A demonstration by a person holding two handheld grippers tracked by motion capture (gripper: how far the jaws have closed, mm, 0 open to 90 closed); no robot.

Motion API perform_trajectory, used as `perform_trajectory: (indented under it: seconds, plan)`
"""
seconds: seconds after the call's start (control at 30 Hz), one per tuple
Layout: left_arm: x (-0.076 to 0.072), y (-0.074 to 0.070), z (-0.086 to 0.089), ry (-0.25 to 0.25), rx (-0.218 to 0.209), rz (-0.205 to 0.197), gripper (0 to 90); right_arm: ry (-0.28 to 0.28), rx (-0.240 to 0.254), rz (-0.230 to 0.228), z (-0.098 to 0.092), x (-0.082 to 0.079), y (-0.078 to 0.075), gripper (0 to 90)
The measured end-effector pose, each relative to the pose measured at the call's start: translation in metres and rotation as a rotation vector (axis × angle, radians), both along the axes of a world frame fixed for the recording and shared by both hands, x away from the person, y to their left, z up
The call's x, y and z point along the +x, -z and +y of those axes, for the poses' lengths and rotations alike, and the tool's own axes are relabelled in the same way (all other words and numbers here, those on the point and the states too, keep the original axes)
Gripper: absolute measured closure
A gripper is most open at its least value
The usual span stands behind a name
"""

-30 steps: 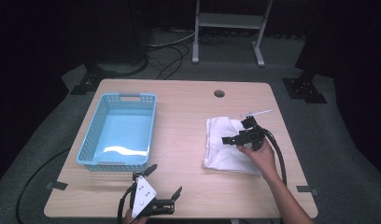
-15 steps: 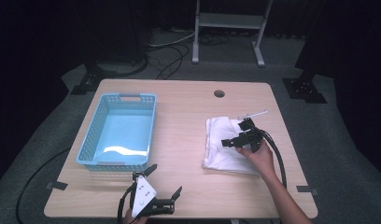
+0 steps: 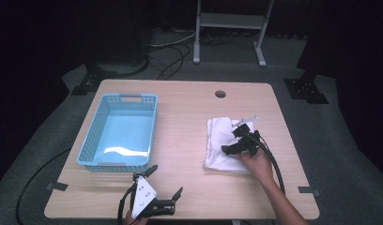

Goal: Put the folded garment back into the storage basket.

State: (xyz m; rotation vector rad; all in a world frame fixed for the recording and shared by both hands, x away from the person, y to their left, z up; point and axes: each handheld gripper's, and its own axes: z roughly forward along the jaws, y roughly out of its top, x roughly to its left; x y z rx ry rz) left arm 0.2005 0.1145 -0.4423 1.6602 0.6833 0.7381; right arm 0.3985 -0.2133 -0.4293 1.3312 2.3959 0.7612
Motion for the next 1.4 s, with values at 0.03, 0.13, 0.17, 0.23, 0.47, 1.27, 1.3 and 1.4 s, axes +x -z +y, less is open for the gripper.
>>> perform_trajectory:
  seconds: [0.03, 0.13, 0.17, 0.23, 0.47, 1.27, 1.3, 1.4]
  plan:
    - [0.000, 0.000, 0.000, 0.000, 0.000, 0.001, 0.0, 0.000, -0.001, -0.001, 0.000, 0.000, 0.000, 1.7]
    - [0.000, 0.000, 0.000, -0.001, -0.003, 0.001, 0.0, 0.001, 0.000, 0.000, 0.000, 0.000, 0.000, 1.8]
    - [0.000, 0.000, 0.000, -0.002, -0.004, 0.001, 0.0, -0.001, 0.002, -0.001, 0.000, 0.000, 0.000, 1.8]
    - [0.000, 0.000, 0.000, -0.001, -0.004, 0.000, 0.0, -0.008, 0.001, -0.001, 0.000, 0.000, 0.000, 2.1]
    - [0.000, 0.000, 0.000, -0.001, 0.003, -0.001, 0.0, -0.008, 0.001, -0.002, 0.000, -0.001, 0.000, 3.9]
    - [0.000, 0.000, 0.000, 0.000, 0.001, 0.000, 0.0, -0.060, 0.022, -0.032, 0.004, -0.014, -0.005, 34.7]
    - [0.000, 0.000, 0.000, -0.001, 0.002, 0.000, 0.0, -0.065, 0.023, -0.035, 0.004, -0.014, -0.005, 36.4]
    - [0.000, 0.000, -0.001, -0.002, 0.003, -0.001, 0.0, -0.071, 0.028, -0.033, 0.004, -0.015, -0.006, 41.7]
